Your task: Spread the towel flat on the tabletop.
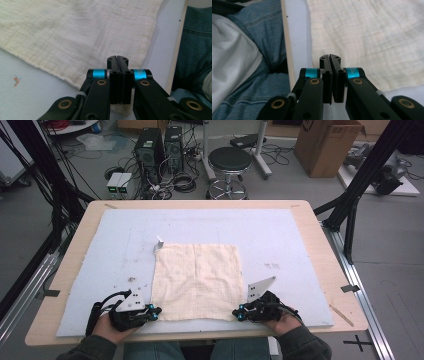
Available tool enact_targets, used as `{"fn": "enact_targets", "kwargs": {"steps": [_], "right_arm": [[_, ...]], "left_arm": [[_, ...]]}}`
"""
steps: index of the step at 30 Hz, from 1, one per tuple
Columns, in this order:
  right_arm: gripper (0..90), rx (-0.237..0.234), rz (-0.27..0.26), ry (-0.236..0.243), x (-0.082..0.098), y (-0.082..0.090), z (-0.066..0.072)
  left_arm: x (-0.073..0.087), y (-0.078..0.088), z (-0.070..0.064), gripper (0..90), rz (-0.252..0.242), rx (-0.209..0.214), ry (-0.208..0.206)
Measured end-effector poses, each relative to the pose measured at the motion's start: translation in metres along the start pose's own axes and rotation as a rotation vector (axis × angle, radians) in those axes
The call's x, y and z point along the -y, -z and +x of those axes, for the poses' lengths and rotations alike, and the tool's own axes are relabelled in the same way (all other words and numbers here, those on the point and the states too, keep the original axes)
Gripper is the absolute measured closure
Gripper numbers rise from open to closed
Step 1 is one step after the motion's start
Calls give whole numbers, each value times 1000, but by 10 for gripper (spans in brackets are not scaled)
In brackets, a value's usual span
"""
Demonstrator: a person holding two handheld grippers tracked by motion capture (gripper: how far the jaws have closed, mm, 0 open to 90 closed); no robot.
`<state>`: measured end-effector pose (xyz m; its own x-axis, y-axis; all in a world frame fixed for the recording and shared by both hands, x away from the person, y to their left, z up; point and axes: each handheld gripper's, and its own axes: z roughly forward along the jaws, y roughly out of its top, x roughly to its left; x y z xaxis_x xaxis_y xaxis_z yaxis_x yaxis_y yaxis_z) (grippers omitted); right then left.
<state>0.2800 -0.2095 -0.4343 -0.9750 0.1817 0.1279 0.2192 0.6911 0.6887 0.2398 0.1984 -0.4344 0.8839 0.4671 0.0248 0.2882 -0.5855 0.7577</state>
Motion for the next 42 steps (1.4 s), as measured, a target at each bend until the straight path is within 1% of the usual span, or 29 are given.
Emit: {"fn": "enact_targets", "kwargs": {"steps": [2,3,4,5,6,7,8,9,10,11,12,14,17,18,20,22,24,25,27,28,29,31,33,34,35,38,39,40,42], "right_arm": [[890,3,-6,-2,1,2,0],[890,4,-10,-11,2,3,0],[890,-11,-24,-19,2,5,0],[888,-6,-33,-22,3,5,1],[878,-2,-35,-21,3,6,1],[847,1,-43,-23,3,6,1],[810,5,-52,-32,2,7,1],[799,10,-72,-45,2,8,1],[780,3,-78,-57,2,9,0],[758,1,-90,-57,2,10,-1],[753,3,-96,-68,3,11,-1],[704,2,-105,-61,3,12,-2],[652,-13,-121,-79,4,14,-4],[625,-6,-125,-76,4,15,-4],[597,-9,-132,-87,5,15,-5],[573,1,-140,-93,5,16,-7],[539,11,-151,-101,4,17,-8],[534,11,-155,-101,4,17,-9],[493,19,-167,-107,4,17,-10],[482,29,-170,-118,4,17,-11],[479,29,-177,-123,4,18,-12],[455,48,-186,-126,3,18,-13],[427,57,-198,-137,3,19,-14],[415,60,-204,-139,3,19,-15],[410,61,-206,-142,2,20,-15],[383,87,-210,-147,1,20,-15],[373,92,-210,-150,1,20,-16],[359,96,-211,-151,1,20,-16],[339,106,-212,-162,0,20,-17]], "left_arm": [[0,1,-1,886,-4,-2,6],[0,1,-1,886,-7,0,8],[0,1,-1,886,-11,4,9],[0,2,-1,886,-15,3,14],[0,3,-1,885,-17,2,15],[0,3,-1,885,-23,2,19],[-1,4,-1,882,-34,-1,28],[-1,4,0,876,-44,-2,32],[-1,5,1,861,-51,-9,43],[-1,6,1,838,-59,-12,50],[0,7,2,818,-64,-9,55],[0,8,4,780,-76,-16,65],[0,11,6,735,-93,-14,79],[1,11,6,720,-96,-15,85],[1,13,8,691,-103,-16,92],[2,15,9,657,-114,-15,104],[2,16,11,650,-121,-20,110],[2,16,11,638,-128,-23,117],[2,17,12,609,-134,-26,124],[3,17,13,605,-135,-28,126],[3,17,14,599,-137,-27,129],[3,18,14,583,-144,-30,137],[3,19,15,571,-147,-35,137],[3,19,15,558,-152,-35,144],[3,20,16,555,-157,-36,146],[2,21,17,541,-158,-47,149],[2,21,17,533,-168,-48,157],[2,21,18,524,-167,-53,155],[1,21,19,502,-174,-59,168]]}}
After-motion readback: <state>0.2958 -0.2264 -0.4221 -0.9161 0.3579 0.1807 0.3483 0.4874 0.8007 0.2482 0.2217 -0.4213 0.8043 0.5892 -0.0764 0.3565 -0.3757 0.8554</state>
